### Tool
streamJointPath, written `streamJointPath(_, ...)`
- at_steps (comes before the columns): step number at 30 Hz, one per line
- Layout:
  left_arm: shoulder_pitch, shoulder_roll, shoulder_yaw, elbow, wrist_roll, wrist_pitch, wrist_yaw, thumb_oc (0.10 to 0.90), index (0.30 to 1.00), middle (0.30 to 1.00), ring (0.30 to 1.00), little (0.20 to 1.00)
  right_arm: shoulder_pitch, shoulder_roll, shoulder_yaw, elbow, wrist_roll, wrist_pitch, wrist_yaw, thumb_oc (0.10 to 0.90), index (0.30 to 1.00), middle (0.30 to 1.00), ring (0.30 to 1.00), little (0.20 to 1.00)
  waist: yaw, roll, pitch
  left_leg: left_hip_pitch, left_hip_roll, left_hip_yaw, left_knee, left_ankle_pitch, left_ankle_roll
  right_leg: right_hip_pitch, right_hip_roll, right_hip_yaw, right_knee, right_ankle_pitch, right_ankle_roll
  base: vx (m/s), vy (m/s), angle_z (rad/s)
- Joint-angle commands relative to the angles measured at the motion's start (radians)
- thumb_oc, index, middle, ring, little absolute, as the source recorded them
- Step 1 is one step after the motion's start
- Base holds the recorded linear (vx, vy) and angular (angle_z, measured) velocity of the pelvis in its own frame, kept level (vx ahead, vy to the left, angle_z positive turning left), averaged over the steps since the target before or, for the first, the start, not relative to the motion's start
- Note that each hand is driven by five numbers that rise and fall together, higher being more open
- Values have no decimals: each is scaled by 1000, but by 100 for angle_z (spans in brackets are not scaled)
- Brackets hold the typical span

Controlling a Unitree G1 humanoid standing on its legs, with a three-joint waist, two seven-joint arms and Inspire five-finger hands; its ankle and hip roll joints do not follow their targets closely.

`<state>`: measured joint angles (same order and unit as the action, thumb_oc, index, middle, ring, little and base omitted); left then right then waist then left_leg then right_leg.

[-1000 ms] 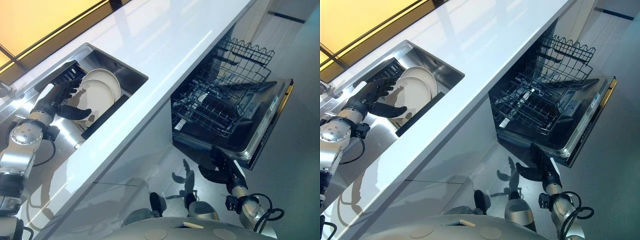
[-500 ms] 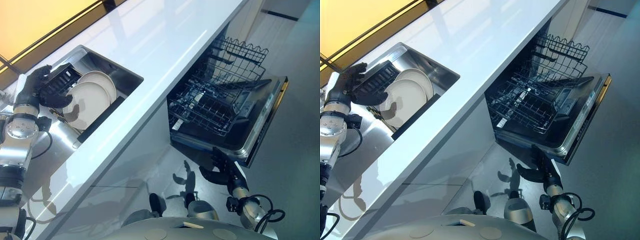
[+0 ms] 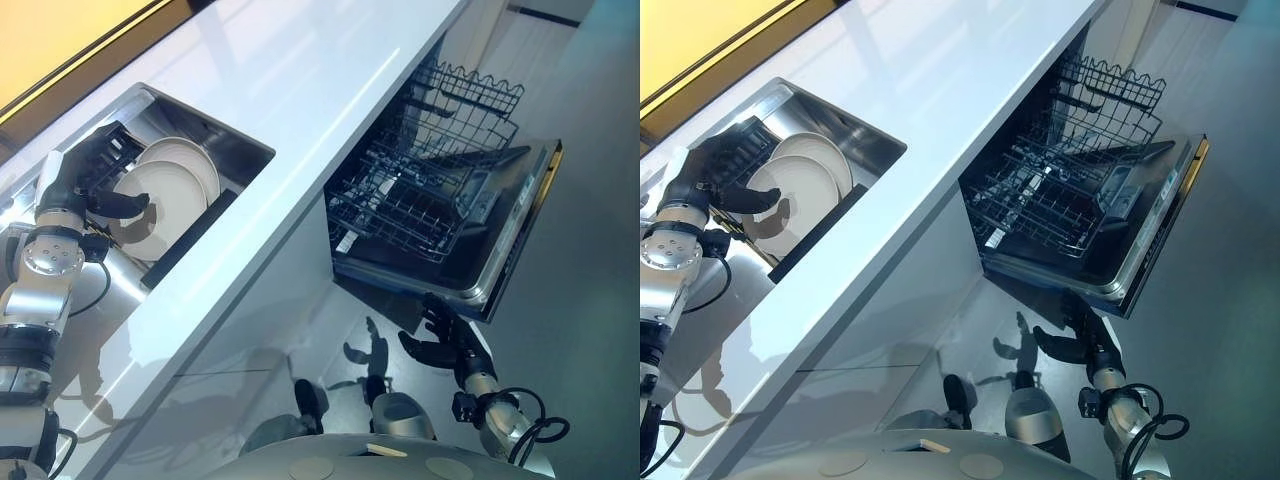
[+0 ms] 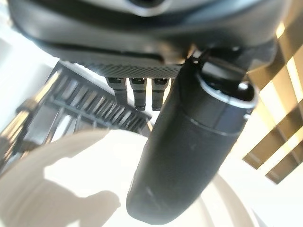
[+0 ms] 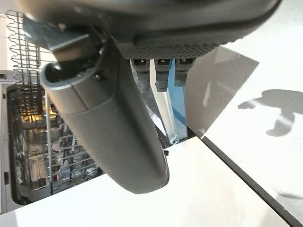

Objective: Pick up plates and place into dishwasher.

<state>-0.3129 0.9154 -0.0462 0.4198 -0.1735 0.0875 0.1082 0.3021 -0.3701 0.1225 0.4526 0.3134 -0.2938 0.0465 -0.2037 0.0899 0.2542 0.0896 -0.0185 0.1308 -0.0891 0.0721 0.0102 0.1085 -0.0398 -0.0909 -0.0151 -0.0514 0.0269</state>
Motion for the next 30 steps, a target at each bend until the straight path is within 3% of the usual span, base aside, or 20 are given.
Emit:
streamJointPath(1, -173, 52, 35, 34, 47, -21, -5, 800, 900, 900, 900, 900, -16, -43, -18, -94, 9, -105, -1, 800, 900, 900, 900, 900, -27, 16, -26, -16, -68, 38, 51, -128, 16, -121, 51, 12, 170, -103, 54, 0, 0, 0)
streamJointPath(17, -227, 93, -13, 97, 42, 85, -185, 800, 900, 900, 900, 900, -21, -55, -37, -96, 15, -108, -6, 800, 900, 900, 900, 900, -31, 16, 1, -41, -72, 48, 65, -122, 17, -130, 53, 6, 163, -97, 53, 0, 0, 0)
streamJointPath(18, -228, 96, -13, 101, 34, 84, -191, 668, 787, 787, 787, 768, -21, -55, -36, -97, 15, -108, -9, 800, 900, 900, 900, 900, -31, 17, 1, -42, -72, 48, 66, -121, 17, -131, 53, 5, 163, -96, 53, 0, 0, 0)
streamJointPath(19, -229, 101, -10, 102, 34, 79, -193, 435, 587, 587, 587, 535, -22, -54, -36, -99, 16, -106, -12, 800, 900, 900, 900, 900, -29, 17, 1, -42, -71, 48, 66, -121, 17, -129, 53, 4, 161, -96, 53, 0, 0, 0)
streamJointPath(22, -230, 110, -7, 101, 19, 65, -204, 100, 300, 300, 300, 200, -17, -53, -39, -97, 12, -111, -10, 800, 900, 900, 900, 900, -27, 18, -1, -46, -72, 48, 70, -121, 16, -126, 51, 2, 157, -95, 52, 0, 0, 0)
streamJointPath(30, -180, 112, 33, 52, -54, 48, -282, 100, 300, 300, 300, 200, -14, -45, -44, -93, 1, -115, -11, 800, 900, 900, 900, 900, -8, 21, -12, -40, -79, 31, 73, -123, 15, -105, 49, -5, 148, -97, 50, -14, 5, 2)
